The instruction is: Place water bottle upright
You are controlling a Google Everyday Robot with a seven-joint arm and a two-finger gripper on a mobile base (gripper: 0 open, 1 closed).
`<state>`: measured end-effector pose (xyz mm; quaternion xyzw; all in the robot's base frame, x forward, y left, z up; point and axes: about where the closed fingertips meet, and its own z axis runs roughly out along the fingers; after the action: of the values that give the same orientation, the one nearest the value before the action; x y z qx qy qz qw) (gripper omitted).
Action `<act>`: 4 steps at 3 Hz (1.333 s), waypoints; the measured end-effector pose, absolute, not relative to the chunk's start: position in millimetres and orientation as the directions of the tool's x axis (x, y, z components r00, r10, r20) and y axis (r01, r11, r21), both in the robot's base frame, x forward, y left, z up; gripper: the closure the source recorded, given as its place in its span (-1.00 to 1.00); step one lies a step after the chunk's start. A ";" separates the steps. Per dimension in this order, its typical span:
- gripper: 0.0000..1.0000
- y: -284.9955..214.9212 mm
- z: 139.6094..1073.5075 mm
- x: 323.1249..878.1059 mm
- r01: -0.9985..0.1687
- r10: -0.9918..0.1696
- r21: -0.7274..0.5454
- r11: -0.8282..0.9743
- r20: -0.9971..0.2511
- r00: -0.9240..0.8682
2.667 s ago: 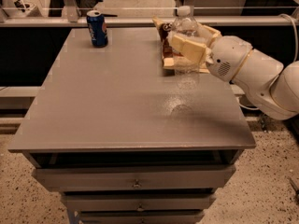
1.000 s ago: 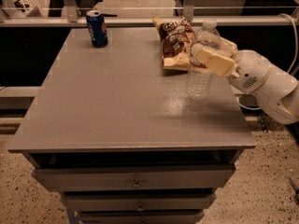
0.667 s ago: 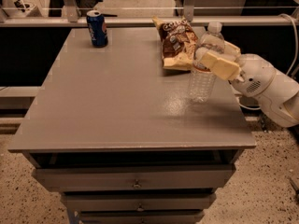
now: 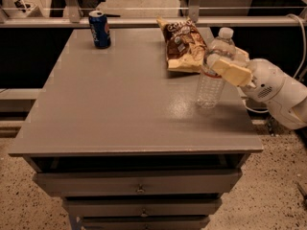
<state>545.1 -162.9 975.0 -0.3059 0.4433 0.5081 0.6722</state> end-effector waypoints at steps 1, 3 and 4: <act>1.00 -164.8 970.4 545.8 -0.967 0.403 0.052 0.250 -0.913 0.055; 0.65 -167.4 954.9 540.9 -0.973 0.425 0.080 0.217 -0.905 0.020; 0.19 -167.0 951.1 537.8 -0.977 0.421 0.077 0.201 -0.907 0.015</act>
Offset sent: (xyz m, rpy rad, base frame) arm -0.0041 -0.0115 -0.0281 0.0220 0.0518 0.0854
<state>537.8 -167.0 951.1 -0.3162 0.4390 0.5473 0.6385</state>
